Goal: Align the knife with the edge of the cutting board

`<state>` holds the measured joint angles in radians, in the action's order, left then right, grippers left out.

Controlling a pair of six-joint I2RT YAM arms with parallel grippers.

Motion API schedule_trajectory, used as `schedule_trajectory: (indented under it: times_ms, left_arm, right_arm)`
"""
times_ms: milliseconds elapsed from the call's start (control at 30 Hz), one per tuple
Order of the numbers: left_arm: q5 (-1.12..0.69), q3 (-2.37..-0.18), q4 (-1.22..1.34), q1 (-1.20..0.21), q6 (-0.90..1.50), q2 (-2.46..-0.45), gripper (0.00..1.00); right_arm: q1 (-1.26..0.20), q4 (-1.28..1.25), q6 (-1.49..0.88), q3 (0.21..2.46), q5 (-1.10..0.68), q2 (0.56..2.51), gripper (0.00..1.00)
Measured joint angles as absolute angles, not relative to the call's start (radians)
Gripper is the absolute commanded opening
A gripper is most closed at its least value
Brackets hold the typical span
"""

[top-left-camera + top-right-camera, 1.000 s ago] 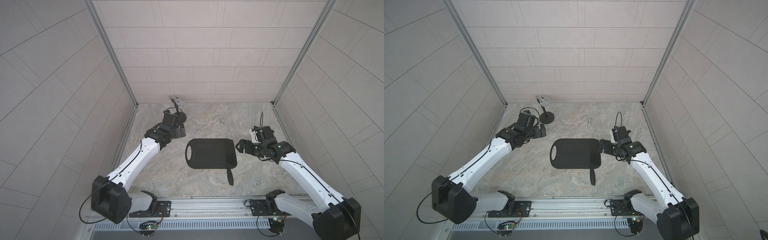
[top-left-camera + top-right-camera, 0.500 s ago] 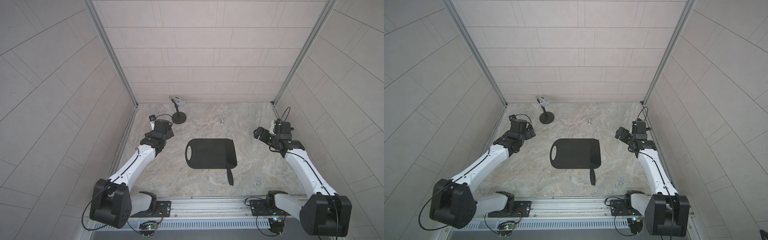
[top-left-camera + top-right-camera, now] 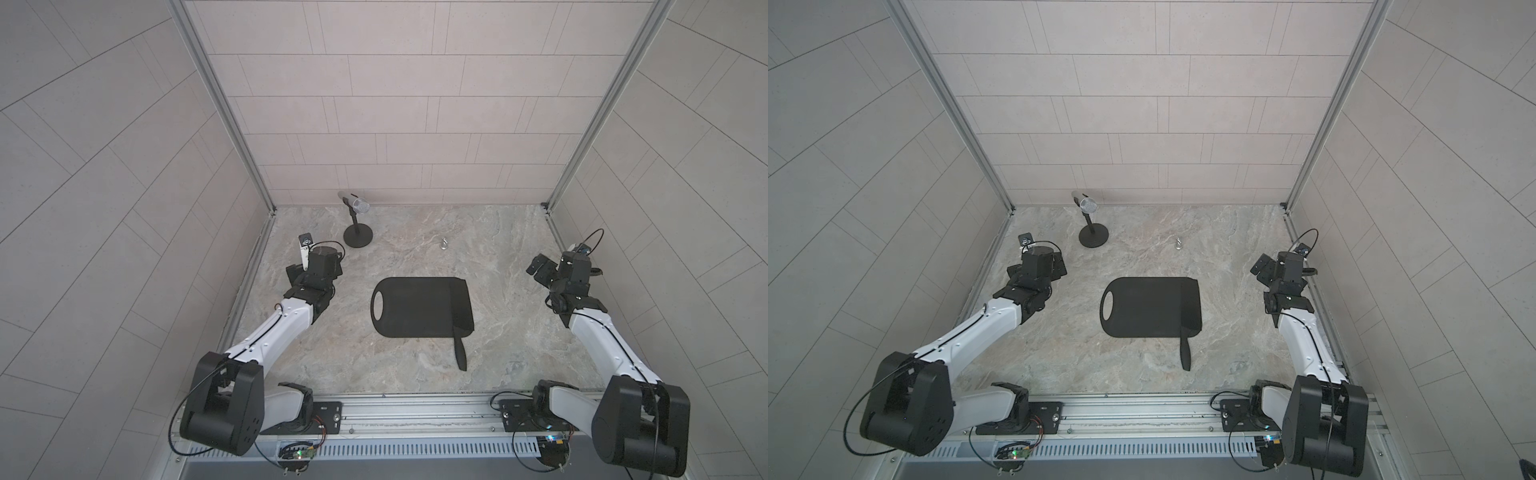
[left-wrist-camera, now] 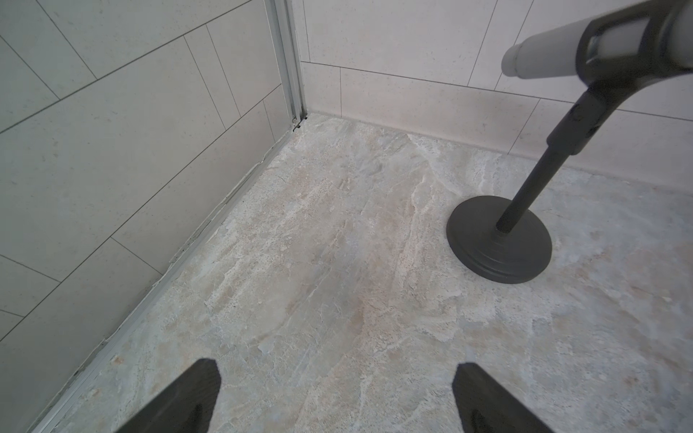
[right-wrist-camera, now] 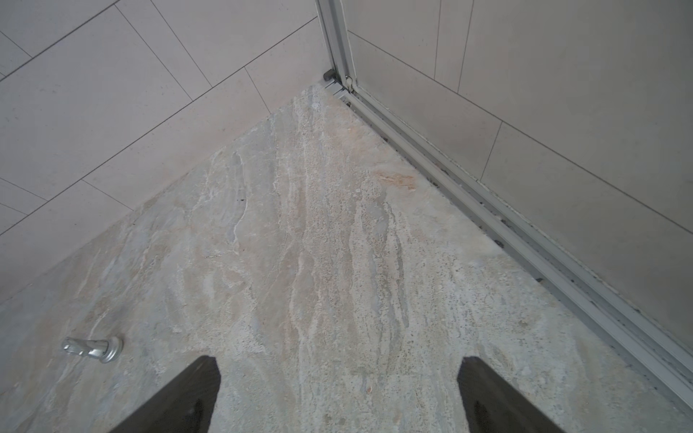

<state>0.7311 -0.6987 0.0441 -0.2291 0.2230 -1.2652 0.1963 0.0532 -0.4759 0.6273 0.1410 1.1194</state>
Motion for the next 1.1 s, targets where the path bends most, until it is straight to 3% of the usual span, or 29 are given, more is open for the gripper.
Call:
schedule_trajectory:
  times_ms: [300,667,1100]
  left_arm:
    - [0.697,-0.593,0.259,-0.210,0.142,-1.306,1.00]
    - [0.602,-0.522,0.482,-0.174,0.054,-1.374,1.00]
    - [0.292,-0.416,0.714,-0.059,0.039,-1.526,1.00]
  right_arm:
    - [0.197,-0.122,-0.418,0.568,0.230,1.148,1.00]
    - [0.197,-0.323,-0.364,0.481,0.203,1.271,1.00]
    - [0.156,-0.640,-0.283,0.379,0.099,1.385,1.00]
